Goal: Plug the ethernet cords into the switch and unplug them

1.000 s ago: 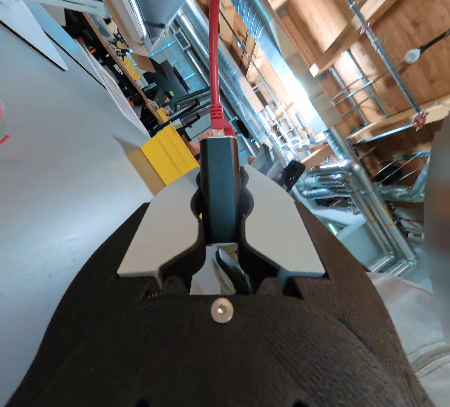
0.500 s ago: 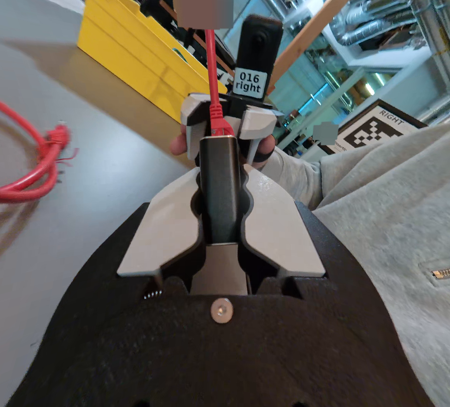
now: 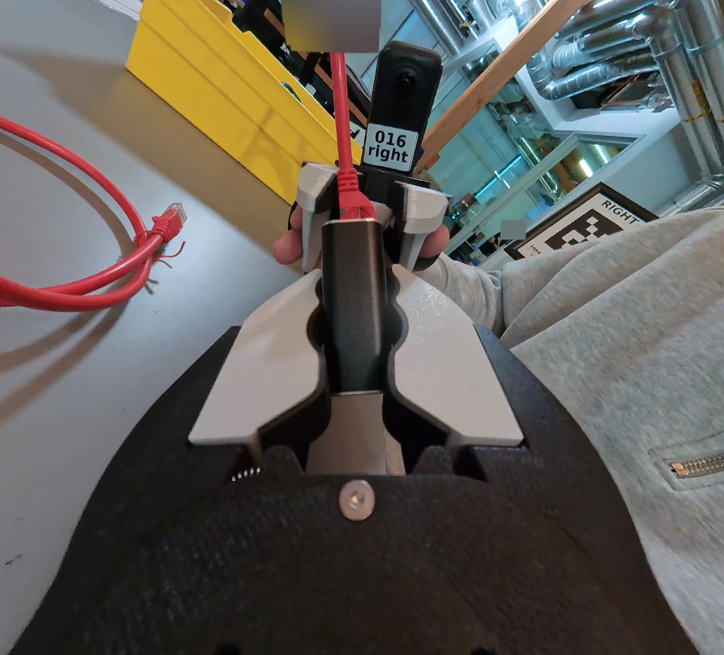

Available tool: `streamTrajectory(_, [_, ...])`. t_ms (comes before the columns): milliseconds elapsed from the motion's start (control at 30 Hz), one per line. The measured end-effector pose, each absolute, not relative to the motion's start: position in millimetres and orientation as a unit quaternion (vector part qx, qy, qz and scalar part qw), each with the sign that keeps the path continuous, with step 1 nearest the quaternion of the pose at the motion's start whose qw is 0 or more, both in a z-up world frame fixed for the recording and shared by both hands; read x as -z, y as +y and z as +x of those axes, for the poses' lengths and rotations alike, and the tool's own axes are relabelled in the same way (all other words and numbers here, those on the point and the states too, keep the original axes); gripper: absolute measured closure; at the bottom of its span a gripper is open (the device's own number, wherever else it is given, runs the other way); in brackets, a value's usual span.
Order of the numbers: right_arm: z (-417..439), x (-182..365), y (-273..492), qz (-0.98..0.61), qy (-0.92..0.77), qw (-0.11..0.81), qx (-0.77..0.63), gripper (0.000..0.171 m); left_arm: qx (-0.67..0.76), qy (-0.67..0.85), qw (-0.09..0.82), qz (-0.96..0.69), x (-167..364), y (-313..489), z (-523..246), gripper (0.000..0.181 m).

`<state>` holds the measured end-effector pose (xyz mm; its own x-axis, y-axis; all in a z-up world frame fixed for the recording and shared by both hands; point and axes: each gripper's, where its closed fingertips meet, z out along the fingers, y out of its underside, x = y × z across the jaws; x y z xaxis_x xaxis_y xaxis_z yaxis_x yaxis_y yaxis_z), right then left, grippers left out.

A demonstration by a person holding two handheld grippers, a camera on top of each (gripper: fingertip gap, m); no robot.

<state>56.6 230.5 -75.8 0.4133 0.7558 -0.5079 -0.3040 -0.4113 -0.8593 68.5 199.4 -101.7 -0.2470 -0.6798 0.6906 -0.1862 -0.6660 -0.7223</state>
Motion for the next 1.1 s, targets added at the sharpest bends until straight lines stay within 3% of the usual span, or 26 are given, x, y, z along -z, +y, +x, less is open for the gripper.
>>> streamTrajectory(500, [53, 59, 221, -0.62, -0.175, 0.547, -0.535, 0.147, 0.669, 0.393, 0.282, -0.564, 86, 190, 72, 0.155])
streamTrajectory(1100, [42, 69, 215, -0.646, -0.228, 0.513, -0.517, 0.157, 0.676, 0.395, 0.272, -0.56, 86, 191, 69, 0.145])
